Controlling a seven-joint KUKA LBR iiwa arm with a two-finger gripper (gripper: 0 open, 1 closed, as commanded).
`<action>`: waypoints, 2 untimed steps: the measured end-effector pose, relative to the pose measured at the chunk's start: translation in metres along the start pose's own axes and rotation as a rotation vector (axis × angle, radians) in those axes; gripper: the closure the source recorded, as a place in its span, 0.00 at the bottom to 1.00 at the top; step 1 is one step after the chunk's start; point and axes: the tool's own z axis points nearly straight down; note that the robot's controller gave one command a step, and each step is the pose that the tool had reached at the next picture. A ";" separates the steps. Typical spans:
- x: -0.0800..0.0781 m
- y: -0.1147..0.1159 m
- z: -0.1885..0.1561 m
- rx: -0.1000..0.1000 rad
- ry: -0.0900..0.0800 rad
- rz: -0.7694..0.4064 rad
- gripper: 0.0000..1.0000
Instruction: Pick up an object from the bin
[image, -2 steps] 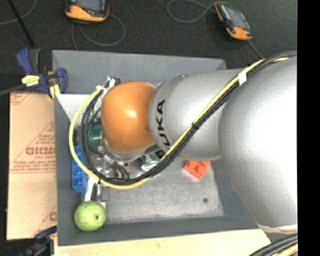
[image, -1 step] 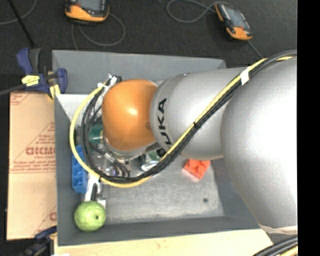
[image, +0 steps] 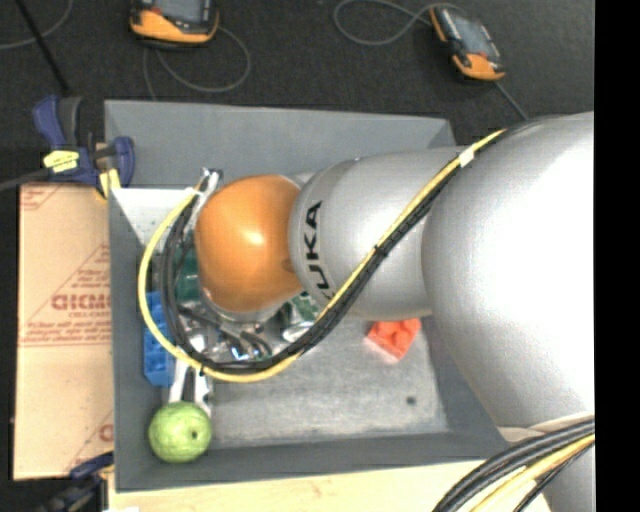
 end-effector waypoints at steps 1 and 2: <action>-0.004 -0.010 0.052 0.019 -0.002 -0.207 0.00; 0.003 -0.016 0.050 0.022 -0.009 -0.401 0.00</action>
Offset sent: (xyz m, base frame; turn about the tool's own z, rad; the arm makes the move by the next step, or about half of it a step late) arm -0.0118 -0.0042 -0.0577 -0.4343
